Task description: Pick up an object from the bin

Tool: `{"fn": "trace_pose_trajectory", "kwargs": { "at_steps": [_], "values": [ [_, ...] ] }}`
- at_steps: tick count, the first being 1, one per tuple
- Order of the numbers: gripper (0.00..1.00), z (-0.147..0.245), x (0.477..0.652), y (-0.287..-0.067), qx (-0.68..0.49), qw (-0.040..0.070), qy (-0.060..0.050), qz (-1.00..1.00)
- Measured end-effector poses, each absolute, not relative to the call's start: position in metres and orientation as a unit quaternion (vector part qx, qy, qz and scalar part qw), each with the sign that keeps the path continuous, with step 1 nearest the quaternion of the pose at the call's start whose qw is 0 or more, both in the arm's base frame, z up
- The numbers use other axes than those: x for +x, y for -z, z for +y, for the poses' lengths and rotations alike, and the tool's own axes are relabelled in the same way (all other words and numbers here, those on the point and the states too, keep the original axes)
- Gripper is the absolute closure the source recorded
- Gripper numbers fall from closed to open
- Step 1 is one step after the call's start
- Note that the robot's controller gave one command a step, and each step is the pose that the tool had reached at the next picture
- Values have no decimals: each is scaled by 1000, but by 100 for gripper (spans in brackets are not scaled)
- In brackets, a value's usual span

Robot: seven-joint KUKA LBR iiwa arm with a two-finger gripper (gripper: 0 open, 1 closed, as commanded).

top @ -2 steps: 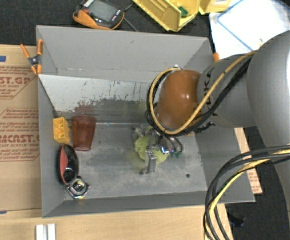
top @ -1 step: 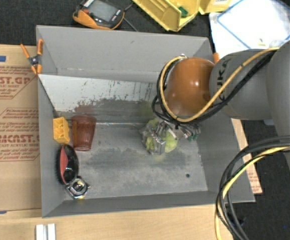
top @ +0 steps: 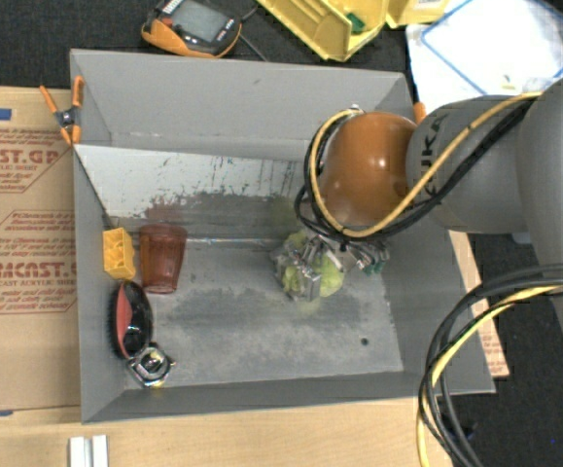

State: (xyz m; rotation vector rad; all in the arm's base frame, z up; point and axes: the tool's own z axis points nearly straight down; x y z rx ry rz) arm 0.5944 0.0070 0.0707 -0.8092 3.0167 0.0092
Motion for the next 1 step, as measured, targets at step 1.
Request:
{"fn": "trace_pose_trajectory", "kwargs": {
  "at_steps": [1],
  "values": [
    [100, 7, 594, -83, -259, 9, -3, 966]
  ]
}}
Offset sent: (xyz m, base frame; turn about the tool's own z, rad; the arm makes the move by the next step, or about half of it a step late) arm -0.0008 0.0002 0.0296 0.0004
